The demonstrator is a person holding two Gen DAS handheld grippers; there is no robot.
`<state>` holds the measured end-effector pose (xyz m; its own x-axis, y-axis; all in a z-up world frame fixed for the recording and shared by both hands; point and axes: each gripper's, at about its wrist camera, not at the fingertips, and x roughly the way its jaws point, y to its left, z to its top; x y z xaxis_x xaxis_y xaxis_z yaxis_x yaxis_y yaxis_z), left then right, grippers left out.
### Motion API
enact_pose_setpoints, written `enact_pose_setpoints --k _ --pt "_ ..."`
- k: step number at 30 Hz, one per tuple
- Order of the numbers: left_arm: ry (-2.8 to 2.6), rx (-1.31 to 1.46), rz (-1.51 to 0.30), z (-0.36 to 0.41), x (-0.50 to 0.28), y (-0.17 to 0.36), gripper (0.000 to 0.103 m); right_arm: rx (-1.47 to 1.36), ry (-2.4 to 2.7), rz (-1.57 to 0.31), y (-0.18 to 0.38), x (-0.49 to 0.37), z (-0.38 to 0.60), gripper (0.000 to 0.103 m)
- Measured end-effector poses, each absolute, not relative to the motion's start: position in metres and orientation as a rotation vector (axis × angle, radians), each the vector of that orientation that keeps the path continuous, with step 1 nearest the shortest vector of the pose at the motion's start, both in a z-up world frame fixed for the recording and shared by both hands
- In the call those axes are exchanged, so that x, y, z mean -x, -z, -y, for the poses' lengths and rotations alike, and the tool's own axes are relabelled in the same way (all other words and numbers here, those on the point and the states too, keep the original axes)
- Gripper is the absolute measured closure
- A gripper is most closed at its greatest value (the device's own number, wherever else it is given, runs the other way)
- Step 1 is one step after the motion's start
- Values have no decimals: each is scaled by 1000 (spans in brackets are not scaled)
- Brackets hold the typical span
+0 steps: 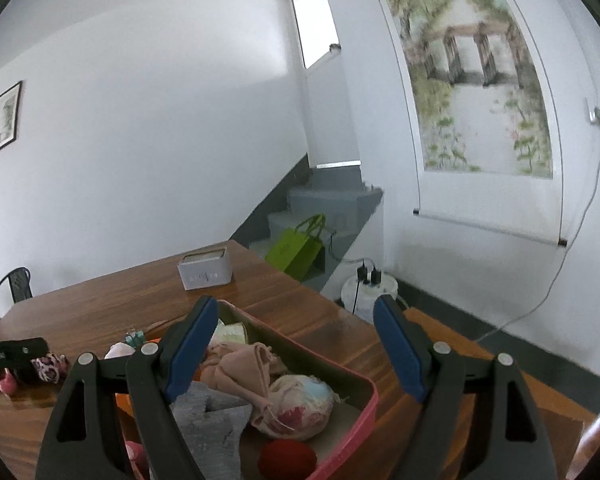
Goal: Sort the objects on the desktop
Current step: 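Grasp the pink foam knot with the left tool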
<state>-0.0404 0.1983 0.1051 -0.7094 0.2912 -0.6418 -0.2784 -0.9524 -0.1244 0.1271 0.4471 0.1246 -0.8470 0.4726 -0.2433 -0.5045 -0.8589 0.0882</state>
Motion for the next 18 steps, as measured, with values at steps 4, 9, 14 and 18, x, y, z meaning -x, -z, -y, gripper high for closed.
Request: enact_pose_setpoints --k 4,9,14,18 --pt "-2724 1023 60 -159 45 -100 22 255 -2613 -114 -126 -128 -431 20" --pt "-2852 1095 125 -95 54 -85 22 235 -2624 -44 -126 -129 -414 19" --pt "-2951 1157 216 -37 62 -71 22 227 -2635 4 -124 -130 -399 15" --pt "-2958 1158 173 -28 73 -66 22 221 -2643 43 -123 -131 -387 3"
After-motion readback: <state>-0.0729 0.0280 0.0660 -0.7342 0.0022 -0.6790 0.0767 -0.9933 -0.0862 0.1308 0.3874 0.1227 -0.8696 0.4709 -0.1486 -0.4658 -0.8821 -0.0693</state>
